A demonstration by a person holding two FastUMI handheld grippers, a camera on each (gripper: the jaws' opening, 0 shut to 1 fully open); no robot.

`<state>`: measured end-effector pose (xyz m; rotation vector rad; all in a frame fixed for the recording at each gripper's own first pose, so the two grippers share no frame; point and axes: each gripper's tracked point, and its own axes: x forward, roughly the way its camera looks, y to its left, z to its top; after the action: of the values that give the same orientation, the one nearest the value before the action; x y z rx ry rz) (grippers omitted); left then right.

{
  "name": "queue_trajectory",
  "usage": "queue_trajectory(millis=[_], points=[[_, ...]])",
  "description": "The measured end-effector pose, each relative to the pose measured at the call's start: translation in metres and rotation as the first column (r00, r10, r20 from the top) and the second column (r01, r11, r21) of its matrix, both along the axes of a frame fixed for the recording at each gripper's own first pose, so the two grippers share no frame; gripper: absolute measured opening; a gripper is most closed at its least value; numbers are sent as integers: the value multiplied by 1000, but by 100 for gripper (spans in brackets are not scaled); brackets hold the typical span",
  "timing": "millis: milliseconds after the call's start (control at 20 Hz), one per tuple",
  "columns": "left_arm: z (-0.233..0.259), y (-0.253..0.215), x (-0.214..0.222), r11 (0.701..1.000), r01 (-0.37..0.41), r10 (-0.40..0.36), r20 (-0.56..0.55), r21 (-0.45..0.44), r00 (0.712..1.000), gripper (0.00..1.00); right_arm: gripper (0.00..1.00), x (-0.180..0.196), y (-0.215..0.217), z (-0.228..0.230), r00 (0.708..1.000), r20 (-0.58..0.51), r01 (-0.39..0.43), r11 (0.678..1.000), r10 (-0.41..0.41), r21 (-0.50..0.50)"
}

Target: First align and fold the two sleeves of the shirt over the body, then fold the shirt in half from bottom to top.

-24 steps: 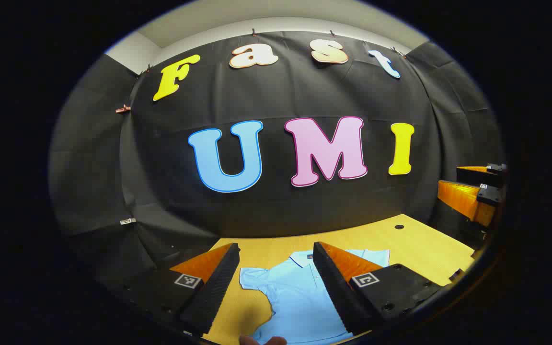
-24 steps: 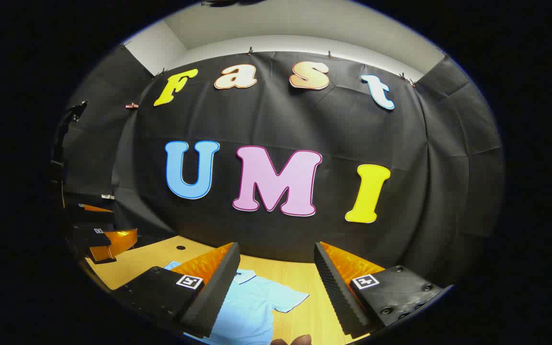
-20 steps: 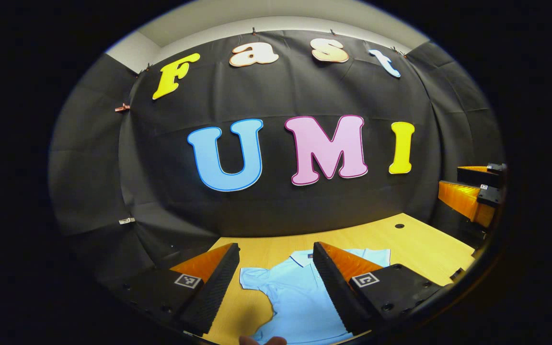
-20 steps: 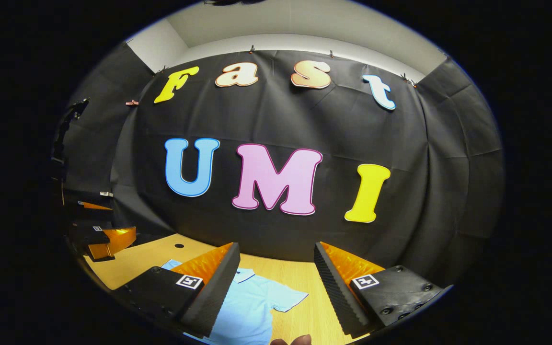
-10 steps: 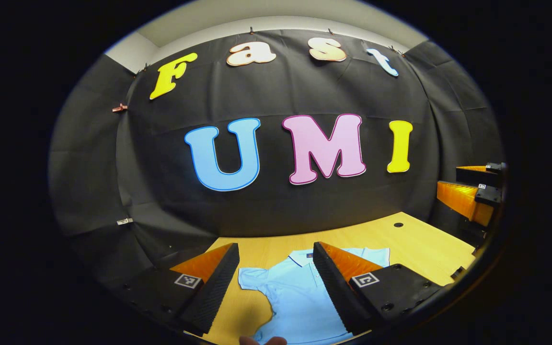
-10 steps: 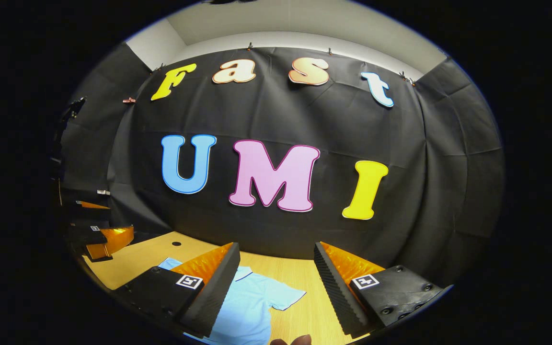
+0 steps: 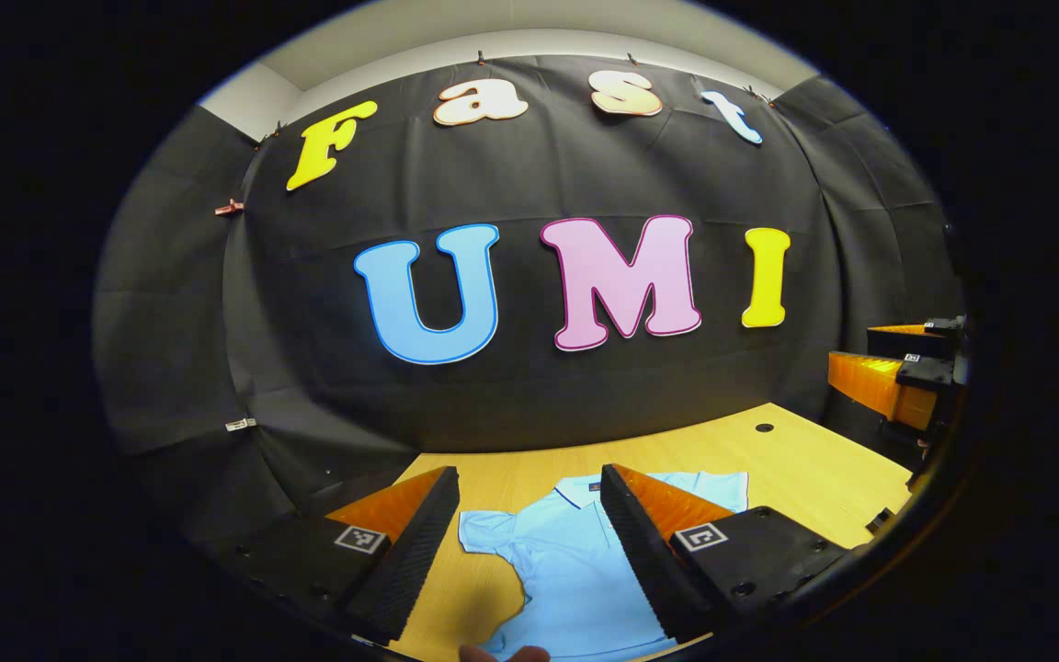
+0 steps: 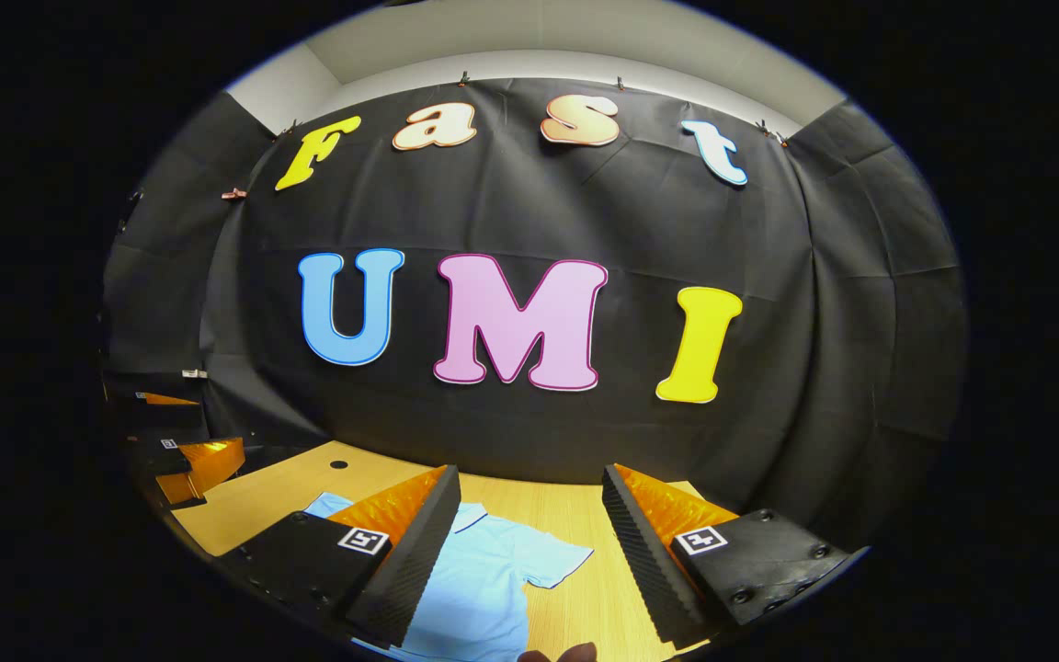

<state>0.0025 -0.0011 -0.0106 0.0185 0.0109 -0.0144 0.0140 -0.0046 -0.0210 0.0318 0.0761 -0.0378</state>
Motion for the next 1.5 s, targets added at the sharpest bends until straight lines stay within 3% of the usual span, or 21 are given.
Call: queue_trajectory(millis=[250,550,900,1100,1200,1500], points=[[-1,-2,2,1000,7,-7,0,3,1000,98,97,14,2,-10,1000,-22,-7,1000,7,-11],[-7,-2,4,1000,0,0,-14,7,1000,98,96,76,-25,-91,971,-237,37,999,-38,-7],[-18,-1,8,1000,-17,18,-42,11,999,98,98,131,-65,-231,819,-566,143,989,-90,49],[-25,2,11,999,-33,34,-60,12,998,98,98,163,-60,-301,749,-661,153,984,-54,93],[-31,4,12,999,-45,46,-76,9,996,98,98,177,-59,-328,730,-683,146,983,-33,109],[-46,11,12,997,-76,77,-113,16,991,98,97,182,-68,-384,643,-764,161,985,-51,69]])
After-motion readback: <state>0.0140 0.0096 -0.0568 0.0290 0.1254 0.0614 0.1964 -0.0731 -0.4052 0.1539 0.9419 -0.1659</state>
